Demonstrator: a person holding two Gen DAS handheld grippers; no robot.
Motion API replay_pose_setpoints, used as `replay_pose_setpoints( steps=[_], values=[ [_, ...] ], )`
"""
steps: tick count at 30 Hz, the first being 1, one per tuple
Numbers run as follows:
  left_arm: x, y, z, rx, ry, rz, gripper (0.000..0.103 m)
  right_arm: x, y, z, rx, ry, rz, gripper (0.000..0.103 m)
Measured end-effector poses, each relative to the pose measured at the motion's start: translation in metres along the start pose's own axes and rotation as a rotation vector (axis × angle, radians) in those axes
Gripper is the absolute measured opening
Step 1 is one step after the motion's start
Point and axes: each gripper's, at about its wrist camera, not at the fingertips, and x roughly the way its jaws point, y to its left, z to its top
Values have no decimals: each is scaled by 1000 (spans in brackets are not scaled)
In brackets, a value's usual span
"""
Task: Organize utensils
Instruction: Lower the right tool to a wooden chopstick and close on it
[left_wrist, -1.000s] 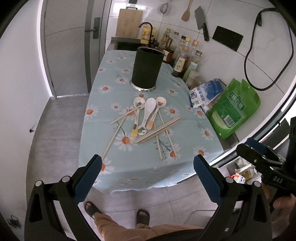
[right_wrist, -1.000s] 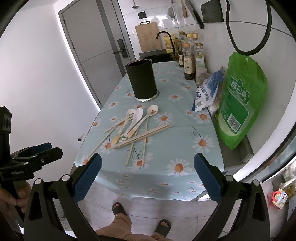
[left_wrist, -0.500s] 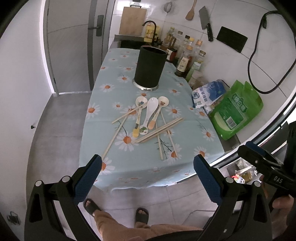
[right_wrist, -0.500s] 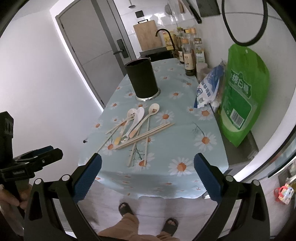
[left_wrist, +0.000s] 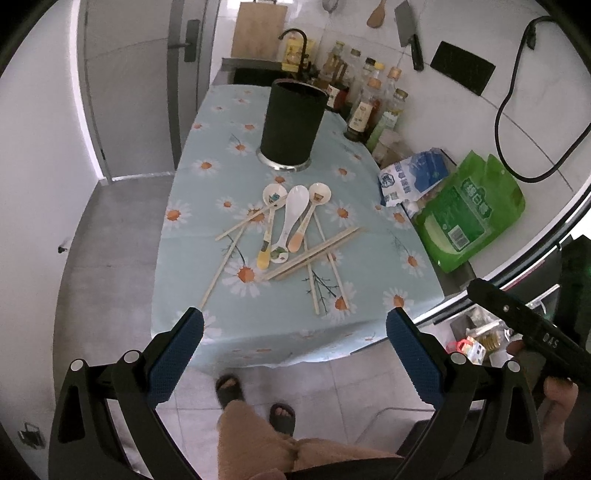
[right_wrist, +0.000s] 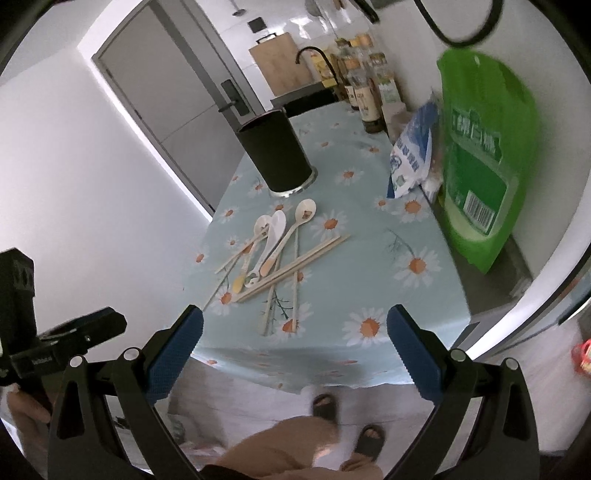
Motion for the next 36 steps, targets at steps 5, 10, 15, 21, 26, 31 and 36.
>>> replay_pose_setpoints(
  steps=[5,10,15,21,26,31,36],
  values=[
    [13,8,12,8,30,-17,96,22,-14,2,113,45,48,94],
    [33,19,30,22,51,-35,96,53,-31,9,260,105,106,84],
    [52,33,50,34,72,-42,95,94,-45,16,424,165,185,69],
    [79,56,74,38,110,-42,95,145,-60,17,640,213,265,55],
    [99,74,91,45,133,-47,95,176,-74,11,791,223,292,45],
    [116,86,101,57,157,-62,95,193,-78,10,844,212,273,35],
    [132,94,111,73,181,-83,95,205,-78,11,870,190,279,28]
  ],
)
